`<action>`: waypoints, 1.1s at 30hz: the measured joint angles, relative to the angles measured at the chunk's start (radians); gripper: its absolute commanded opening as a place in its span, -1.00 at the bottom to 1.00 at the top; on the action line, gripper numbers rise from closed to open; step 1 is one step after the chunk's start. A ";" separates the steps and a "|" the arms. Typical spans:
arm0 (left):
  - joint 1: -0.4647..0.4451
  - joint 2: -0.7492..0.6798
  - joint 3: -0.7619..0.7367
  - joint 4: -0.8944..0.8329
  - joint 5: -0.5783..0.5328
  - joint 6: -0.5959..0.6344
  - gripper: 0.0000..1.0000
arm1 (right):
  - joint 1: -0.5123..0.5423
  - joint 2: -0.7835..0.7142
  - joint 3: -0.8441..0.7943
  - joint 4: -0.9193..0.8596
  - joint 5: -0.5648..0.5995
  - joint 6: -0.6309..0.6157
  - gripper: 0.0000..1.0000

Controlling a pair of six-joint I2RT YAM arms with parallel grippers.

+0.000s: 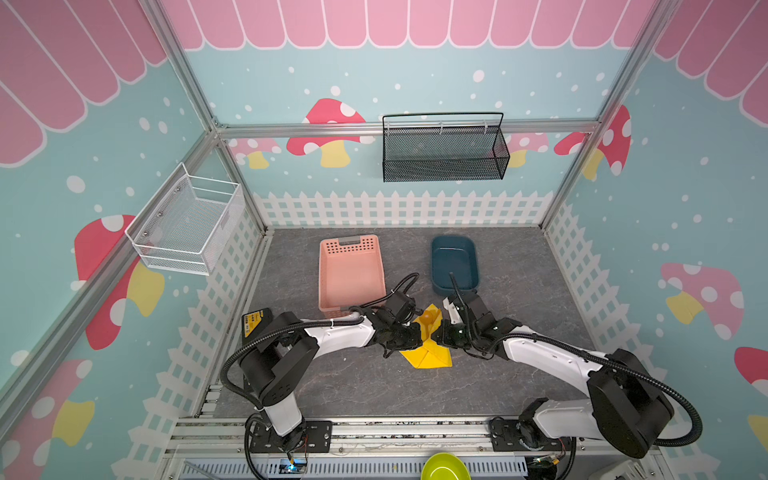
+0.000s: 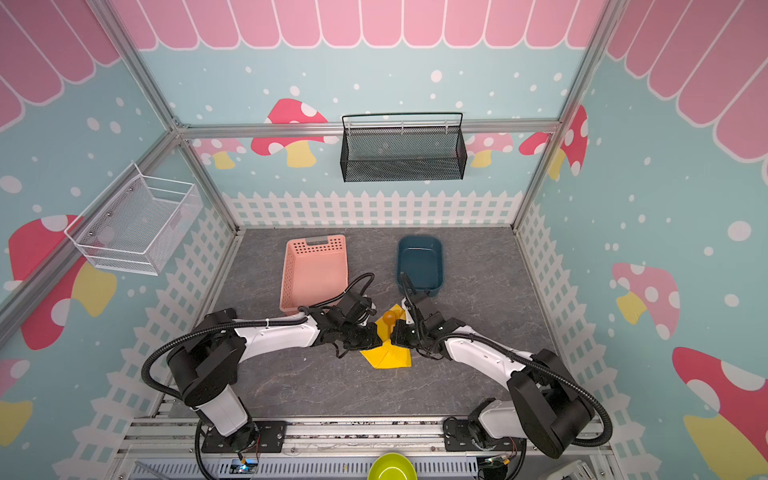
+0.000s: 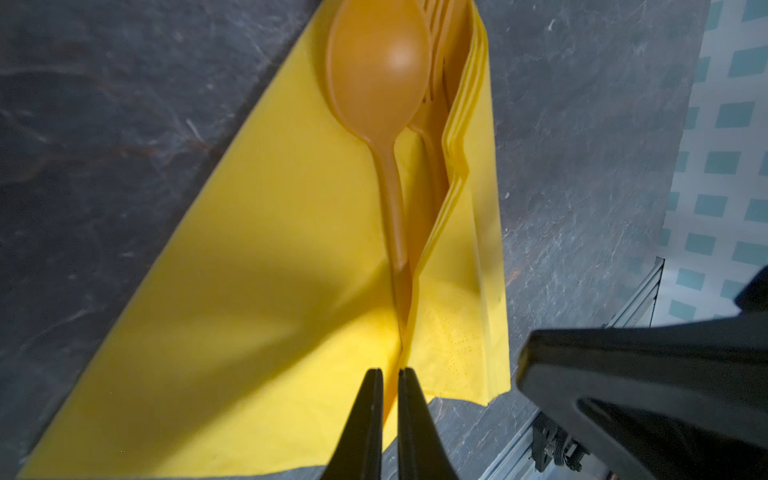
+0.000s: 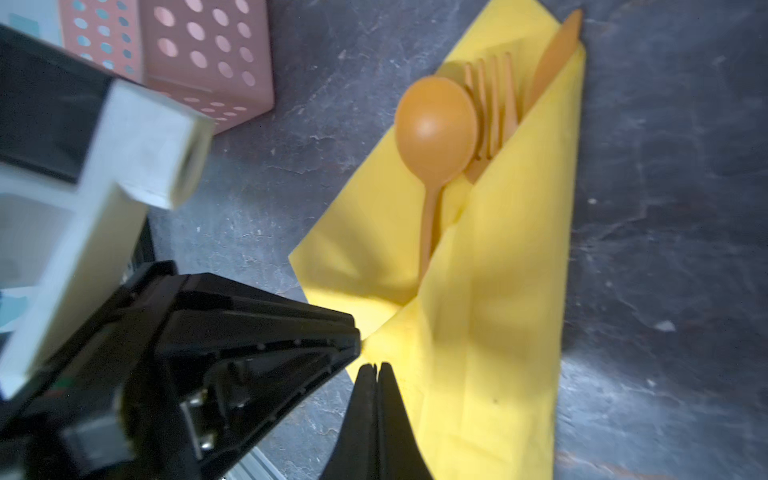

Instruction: Place the utensils on the paper napkin and roll it up

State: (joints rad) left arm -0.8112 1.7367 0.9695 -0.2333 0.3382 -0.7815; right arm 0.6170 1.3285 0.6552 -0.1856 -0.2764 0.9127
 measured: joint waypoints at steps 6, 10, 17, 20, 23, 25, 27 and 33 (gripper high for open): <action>0.000 0.000 0.000 0.000 0.002 0.000 -0.74 | 0.000 -0.010 -0.067 -0.032 0.011 0.000 -0.98; 0.000 0.000 0.000 -0.001 0.001 0.000 -0.74 | 0.000 0.010 -0.086 -0.006 -0.031 0.000 -0.98; 0.000 -0.015 0.004 -0.010 -0.006 0.000 -0.75 | 0.000 0.042 -0.097 0.056 -0.075 0.000 -0.98; -0.001 -0.015 0.017 -0.011 -0.005 0.000 -0.75 | 0.000 0.046 -0.100 0.073 -0.083 0.000 -0.98; -0.003 -0.015 0.032 -0.014 -0.004 0.001 -0.75 | 0.000 0.048 -0.107 0.085 -0.085 0.000 -0.98; -0.006 -0.015 0.044 -0.014 -0.001 0.001 -0.75 | 0.000 0.055 -0.111 0.093 -0.088 0.000 -0.98; -0.013 -0.014 0.055 -0.013 0.000 0.001 -0.75 | 0.000 0.064 -0.115 0.100 -0.091 0.000 -0.98; -0.028 0.014 0.077 -0.014 0.007 0.004 -0.75 | 0.000 0.078 -0.119 0.113 -0.099 0.000 -0.99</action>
State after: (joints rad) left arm -0.8394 1.7512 1.0462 -0.2474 0.3450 -0.7776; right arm 0.6170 1.4067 0.5358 -0.0723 -0.3752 0.9131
